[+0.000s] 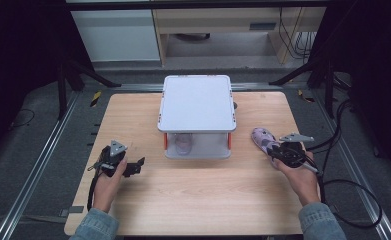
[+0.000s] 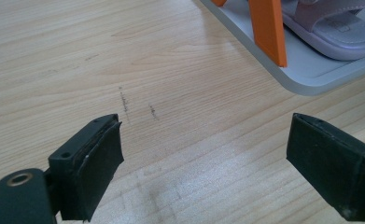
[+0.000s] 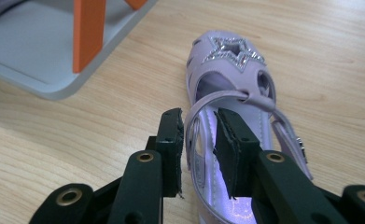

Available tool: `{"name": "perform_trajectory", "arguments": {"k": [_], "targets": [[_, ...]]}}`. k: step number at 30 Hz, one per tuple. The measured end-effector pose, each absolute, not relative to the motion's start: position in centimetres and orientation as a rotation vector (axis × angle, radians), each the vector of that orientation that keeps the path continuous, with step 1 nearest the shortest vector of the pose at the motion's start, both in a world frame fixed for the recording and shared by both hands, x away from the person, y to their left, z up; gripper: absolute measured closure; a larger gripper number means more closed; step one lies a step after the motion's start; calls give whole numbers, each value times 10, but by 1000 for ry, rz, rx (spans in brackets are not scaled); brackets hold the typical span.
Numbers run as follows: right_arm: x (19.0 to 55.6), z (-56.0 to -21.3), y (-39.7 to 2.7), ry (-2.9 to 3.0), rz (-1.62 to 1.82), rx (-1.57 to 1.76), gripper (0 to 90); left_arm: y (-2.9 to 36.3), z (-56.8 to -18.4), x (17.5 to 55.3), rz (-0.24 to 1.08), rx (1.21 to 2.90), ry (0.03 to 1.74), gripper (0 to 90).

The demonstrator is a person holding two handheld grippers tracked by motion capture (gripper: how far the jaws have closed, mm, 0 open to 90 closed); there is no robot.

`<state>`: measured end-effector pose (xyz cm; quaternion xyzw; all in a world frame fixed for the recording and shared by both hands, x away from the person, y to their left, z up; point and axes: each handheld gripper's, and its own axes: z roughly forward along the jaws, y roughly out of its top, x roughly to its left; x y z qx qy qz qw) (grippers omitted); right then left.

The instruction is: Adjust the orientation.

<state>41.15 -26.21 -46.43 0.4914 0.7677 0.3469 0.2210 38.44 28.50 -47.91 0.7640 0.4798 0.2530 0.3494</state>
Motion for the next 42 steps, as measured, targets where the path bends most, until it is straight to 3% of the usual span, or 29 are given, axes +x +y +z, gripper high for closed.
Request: {"name": "perform_trajectory", "arguments": {"k": [5,7,18,28,42], "targets": [[415,-469,-259,2137,946,1351,843,285,-480,385,655,1983,1241,93],[414,-468,-259,2135,939,1343,856,285,-480,385,653,1982,1244,93],[368,-441,-245,2175,1050,1212,858,284,-480,384,654,1986,1246,95],[323,-439,-199,2280,1136,1065,859,284,-481,385,649,1992,1245,96],[312,-448,-121,2430,1176,904,855,283,-482,386,646,2000,1244,96]]}}
